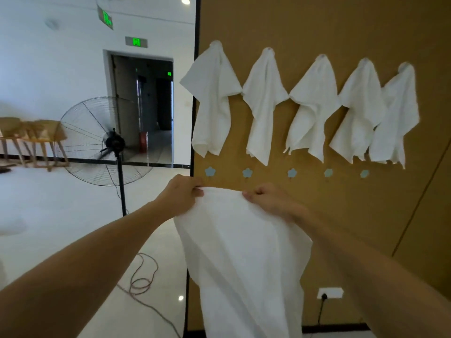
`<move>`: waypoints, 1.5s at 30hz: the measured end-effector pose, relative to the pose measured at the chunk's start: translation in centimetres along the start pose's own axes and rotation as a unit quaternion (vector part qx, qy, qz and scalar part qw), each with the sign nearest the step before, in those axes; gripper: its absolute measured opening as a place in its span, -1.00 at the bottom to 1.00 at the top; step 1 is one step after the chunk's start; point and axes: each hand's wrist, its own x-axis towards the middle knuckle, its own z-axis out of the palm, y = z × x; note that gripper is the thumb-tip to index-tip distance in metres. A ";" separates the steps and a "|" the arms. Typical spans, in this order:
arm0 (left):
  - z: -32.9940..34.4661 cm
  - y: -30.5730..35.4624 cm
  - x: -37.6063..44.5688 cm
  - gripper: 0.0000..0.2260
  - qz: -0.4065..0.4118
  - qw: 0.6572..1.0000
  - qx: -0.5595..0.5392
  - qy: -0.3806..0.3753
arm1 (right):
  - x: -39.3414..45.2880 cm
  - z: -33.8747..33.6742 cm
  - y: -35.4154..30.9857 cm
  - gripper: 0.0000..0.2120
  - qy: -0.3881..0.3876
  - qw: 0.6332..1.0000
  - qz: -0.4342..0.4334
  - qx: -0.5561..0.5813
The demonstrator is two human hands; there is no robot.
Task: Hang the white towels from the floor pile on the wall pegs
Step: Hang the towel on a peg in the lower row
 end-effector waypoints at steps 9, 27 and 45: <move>5.1 -7.8 7.7 -0.84 -0.121 0.992 -0.019 0.009 | 16.5 5.7 6.1 -0.72 0.048 0.989 -0.127 -0.056; 15.0 -18.6 19.1 -0.56 -0.096 0.980 0.175 -0.016 | 36.7 14.0 15.0 -0.91 0.241 0.888 -0.386 -0.067; 26.3 -18.7 17.0 -0.82 -0.168 0.979 -0.099 0.053 | 31.4 23.9 14.9 -0.59 0.251 0.943 -0.159 -0.154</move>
